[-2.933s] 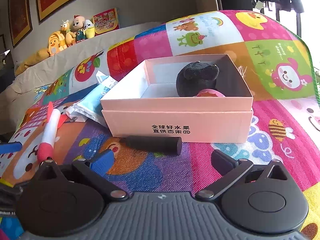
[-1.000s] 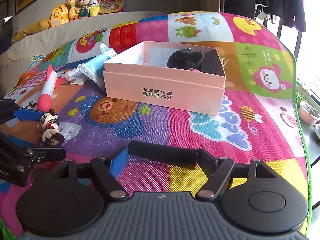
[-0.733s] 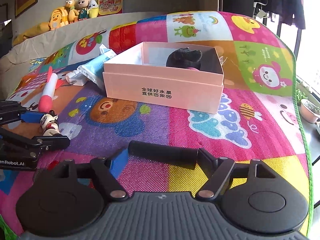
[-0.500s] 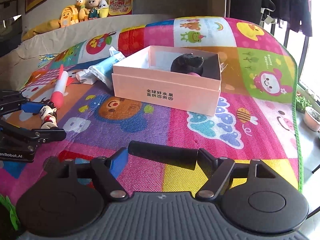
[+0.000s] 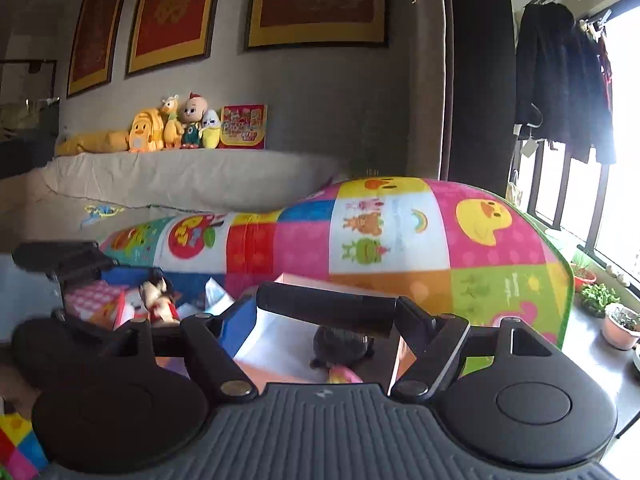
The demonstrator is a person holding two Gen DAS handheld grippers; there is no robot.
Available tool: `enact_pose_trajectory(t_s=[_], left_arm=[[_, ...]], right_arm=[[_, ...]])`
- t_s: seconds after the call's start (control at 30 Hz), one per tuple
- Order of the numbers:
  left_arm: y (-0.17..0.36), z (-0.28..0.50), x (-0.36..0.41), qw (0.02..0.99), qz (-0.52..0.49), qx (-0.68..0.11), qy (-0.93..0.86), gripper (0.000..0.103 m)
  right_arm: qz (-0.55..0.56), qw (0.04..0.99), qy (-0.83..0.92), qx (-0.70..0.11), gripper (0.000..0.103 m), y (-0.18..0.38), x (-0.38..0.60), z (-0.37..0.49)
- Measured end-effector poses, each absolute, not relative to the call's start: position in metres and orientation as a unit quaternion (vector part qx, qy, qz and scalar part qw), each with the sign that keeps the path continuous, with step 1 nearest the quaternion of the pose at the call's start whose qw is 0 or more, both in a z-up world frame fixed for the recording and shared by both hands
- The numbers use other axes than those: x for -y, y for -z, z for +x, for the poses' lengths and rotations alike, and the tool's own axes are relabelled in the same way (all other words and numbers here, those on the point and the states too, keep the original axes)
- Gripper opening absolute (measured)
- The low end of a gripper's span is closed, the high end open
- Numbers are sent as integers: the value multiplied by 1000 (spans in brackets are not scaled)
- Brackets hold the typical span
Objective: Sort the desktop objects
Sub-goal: 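Drop the figurine into the pink box with the left gripper while the right drops the cylinder in, then grasp the blue-white tissue packet with the right gripper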
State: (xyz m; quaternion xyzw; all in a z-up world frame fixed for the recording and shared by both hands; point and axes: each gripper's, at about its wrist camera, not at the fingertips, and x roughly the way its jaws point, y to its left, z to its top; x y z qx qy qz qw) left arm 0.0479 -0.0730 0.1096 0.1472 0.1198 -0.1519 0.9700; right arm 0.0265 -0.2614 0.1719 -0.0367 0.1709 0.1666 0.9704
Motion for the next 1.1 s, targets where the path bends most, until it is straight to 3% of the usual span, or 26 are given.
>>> enact_pose_trajectory(t_s=[0.03, 0.1, 0.27, 0.6, 0.8, 0.93, 1.1], left_arm=[[-108, 62, 72, 973, 130, -124, 147, 100], [-102, 82, 63, 973, 100, -146, 147, 99], [-73, 64, 24, 971, 89, -180, 127, 101], [-37, 21, -45, 957, 76, -275, 44, 102], [-22, 3, -64, 957, 52, -287, 2, 103], [-17, -9, -70, 957, 29, -290, -5, 103], [-14, -17, -64, 959, 26, -282, -11, 103]], right_arm=[[-29, 969, -167, -180, 76, -178, 256, 49], [-26, 966, -163, -199, 83, -183, 245, 91], [-44, 970, -157, -183, 88, -165, 237, 124], [-48, 949, -192, -246, 88, -135, 197, 153], [-93, 932, -255, -242, 88, -125, 137, 127], [-168, 916, -264, -251, 79, -102, 91, 106], [-207, 905, -234, -288, 79, -66, 48, 115]])
